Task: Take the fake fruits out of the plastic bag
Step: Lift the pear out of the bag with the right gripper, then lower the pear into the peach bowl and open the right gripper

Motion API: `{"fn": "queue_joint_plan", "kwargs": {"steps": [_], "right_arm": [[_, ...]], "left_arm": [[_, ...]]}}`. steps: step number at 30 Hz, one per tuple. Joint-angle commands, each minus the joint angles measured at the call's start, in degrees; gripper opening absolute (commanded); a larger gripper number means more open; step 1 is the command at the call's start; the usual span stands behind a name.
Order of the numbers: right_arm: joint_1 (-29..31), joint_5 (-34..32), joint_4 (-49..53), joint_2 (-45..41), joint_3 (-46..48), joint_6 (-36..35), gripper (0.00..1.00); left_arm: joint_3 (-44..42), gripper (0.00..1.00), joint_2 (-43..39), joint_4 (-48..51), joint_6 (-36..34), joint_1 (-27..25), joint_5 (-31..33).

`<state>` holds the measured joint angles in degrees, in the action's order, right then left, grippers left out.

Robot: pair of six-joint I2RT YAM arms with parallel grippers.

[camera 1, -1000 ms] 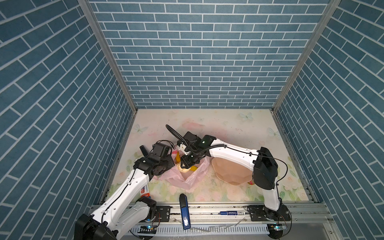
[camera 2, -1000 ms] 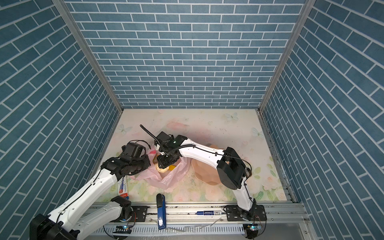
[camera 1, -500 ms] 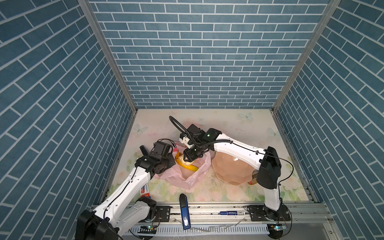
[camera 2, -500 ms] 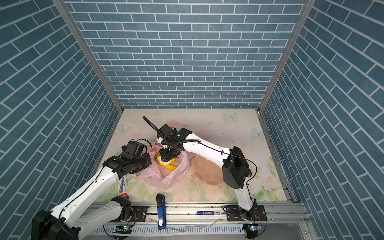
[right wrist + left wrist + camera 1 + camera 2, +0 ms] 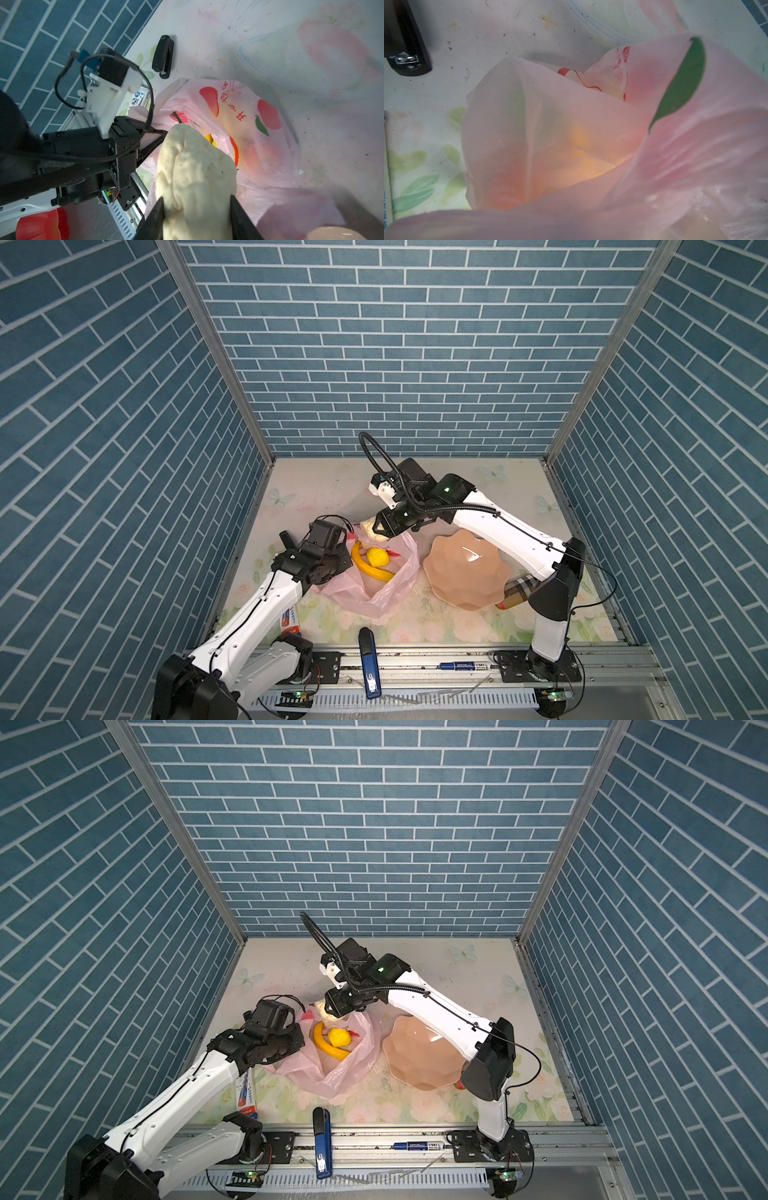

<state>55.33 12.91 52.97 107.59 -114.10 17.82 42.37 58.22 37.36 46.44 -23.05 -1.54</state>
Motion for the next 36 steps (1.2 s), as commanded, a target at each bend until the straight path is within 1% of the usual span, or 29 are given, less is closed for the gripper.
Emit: {"fn": "queue_joint_plan", "kwargs": {"steps": [1, 6, 11, 12, 14, 19, 26, 30, 36], "right_arm": [[-1.4, -2.2, 1.5, -2.3, -3.2, -2.6, 0.11], [-4.1, -5.1, -1.8, -4.1, -2.3, -2.2, 0.11], [-7.2, -7.5, -7.7, -7.2, 3.8, 0.4, 0.10], [-7.9, -9.4, -9.2, -8.3, 6.0, 1.1, 0.10], [-8.8, -10.8, -11.1, -10.3, 9.7, 2.3, 0.10], [-10.5, -16.6, -13.0, -16.1, 20.8, 4.4, 0.10], [-12.8, -19.9, -16.7, -26.5, 38.7, 8.9, 0.10], [-14.2, -20.0, -16.5, -31.2, 46.3, 10.0, 0.10], [-15.5, -16.8, -18.3, -35.0, 55.6, 11.0, 0.10]], "left_arm": [[1.7, 0.02, 0.5, -0.5, -1.1, 0.2, -0.5], [2.2, 0.02, 0.8, -0.5, -1.4, 0.1, -1.0], [2.4, 0.02, 1.3, -1.0, -2.1, 0.1, -2.3], [2.5, 0.02, 1.6, -0.9, -2.4, 0.2, -2.9], [2.8, 0.02, 2.2, -0.6, -3.1, 0.1, -3.8], [3.7, 0.02, 4.3, 0.2, -4.9, 0.1, -5.3], [3.3, 0.02, 6.7, -1.2, -5.7, 0.1, -6.2], [3.4, 0.02, 6.5, -1.9, -6.0, 0.1, -4.8], [5.8, 0.02, 6.2, -0.6, -8.1, 0.1, -1.0]]}}
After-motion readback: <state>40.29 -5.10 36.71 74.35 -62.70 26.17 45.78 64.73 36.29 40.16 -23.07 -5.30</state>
